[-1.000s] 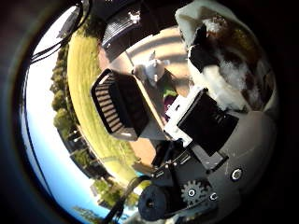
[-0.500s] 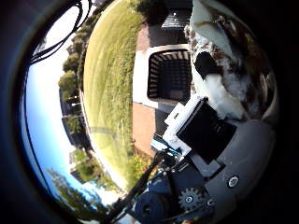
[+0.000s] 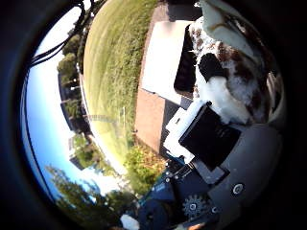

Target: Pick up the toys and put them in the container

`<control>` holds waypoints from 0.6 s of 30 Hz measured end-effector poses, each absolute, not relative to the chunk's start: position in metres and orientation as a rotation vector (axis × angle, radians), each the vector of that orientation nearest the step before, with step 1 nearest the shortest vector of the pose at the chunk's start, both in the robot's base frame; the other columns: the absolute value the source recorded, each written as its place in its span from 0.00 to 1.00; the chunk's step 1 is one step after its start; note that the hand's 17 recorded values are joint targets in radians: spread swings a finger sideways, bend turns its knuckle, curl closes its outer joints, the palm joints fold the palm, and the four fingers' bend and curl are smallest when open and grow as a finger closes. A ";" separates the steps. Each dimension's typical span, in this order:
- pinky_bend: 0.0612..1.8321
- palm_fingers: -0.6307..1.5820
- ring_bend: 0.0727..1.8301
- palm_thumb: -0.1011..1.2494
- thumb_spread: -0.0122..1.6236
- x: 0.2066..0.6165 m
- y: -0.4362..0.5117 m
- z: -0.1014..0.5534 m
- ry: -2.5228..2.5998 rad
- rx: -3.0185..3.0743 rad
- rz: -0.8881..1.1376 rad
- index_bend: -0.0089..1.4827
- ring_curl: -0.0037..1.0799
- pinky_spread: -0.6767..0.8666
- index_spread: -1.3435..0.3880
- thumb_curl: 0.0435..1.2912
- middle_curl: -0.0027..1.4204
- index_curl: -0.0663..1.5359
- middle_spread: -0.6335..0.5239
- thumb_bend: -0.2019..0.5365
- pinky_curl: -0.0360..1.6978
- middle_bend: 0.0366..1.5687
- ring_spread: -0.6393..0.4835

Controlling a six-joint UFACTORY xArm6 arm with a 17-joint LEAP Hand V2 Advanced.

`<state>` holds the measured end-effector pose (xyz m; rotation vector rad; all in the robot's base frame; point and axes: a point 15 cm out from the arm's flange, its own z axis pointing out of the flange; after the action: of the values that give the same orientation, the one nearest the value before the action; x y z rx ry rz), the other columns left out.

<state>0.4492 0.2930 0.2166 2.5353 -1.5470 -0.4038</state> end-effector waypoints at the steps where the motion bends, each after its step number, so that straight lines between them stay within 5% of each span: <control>1: 0.90 0.61 0.88 0.71 0.71 0.452 0.297 0.202 -1.555 2.525 -0.403 0.35 0.72 0.52 0.29 0.64 0.67 1.00 0.42 0.24 0.51 0.91 0.48; 6: 0.83 0.61 0.82 0.67 0.72 0.463 0.307 0.141 -1.580 2.489 -0.404 0.36 0.66 0.54 0.30 0.59 0.63 0.96 0.44 0.23 0.50 0.84 0.54; 8: 0.79 0.51 0.76 0.66 0.72 0.464 0.308 0.127 -1.580 2.481 -0.406 0.31 0.62 0.57 0.31 0.57 0.57 0.92 0.46 0.23 0.48 0.70 0.61; 11: 0.72 0.23 0.63 0.64 0.72 0.464 0.306 0.107 -1.559 2.471 -0.421 0.21 0.55 0.63 0.35 0.53 0.46 0.82 0.51 0.23 0.46 0.45 0.70; 18: 0.56 0.20 0.36 0.64 0.70 0.470 0.294 0.109 -1.476 2.535 -0.442 0.07 0.33 0.71 0.41 0.47 0.31 0.59 0.58 0.24 0.34 0.19 0.80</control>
<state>0.4697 0.2941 0.1090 2.5349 -1.4761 -0.4424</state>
